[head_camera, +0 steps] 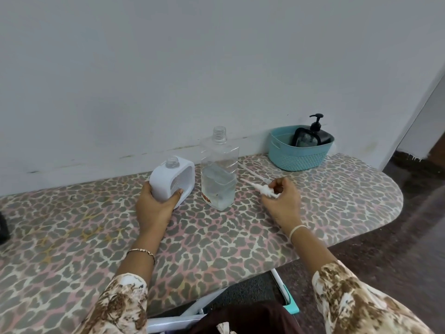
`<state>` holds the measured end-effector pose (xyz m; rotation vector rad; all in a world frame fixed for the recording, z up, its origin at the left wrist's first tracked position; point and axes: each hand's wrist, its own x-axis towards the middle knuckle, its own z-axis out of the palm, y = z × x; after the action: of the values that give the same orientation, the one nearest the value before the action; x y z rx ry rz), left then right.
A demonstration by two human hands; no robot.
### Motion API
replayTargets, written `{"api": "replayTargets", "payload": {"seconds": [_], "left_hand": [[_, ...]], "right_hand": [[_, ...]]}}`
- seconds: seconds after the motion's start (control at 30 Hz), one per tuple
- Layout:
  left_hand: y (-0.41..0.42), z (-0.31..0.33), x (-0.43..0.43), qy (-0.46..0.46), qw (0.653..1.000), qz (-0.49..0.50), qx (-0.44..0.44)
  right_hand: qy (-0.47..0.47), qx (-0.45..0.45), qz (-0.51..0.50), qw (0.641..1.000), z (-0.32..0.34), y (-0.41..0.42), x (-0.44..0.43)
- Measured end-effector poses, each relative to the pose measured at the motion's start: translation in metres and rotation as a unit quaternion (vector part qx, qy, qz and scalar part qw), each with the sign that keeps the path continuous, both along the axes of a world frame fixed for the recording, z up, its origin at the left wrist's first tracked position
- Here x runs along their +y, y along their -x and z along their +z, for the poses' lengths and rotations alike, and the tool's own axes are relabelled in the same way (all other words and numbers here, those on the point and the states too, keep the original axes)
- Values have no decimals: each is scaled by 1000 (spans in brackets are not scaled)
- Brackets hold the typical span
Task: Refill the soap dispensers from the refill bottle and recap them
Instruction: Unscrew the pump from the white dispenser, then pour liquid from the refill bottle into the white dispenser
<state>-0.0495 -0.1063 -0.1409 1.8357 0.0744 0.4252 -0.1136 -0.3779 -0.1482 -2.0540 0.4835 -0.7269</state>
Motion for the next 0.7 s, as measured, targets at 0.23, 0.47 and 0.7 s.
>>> {"api": "replayTargets", "payload": {"seconds": [0.23, 0.47, 0.7], "left_hand": [[-2, -4, 2, 8, 1000, 2, 11], [-3, -6, 2, 8, 1000, -1, 13], [-7, 3, 1, -36, 998, -6, 44]], "right_hand": [[89, 30, 26, 995, -1, -1, 3], [194, -44, 148, 969, 25, -2, 47], [-71, -36, 156, 985, 42, -38, 96]]}}
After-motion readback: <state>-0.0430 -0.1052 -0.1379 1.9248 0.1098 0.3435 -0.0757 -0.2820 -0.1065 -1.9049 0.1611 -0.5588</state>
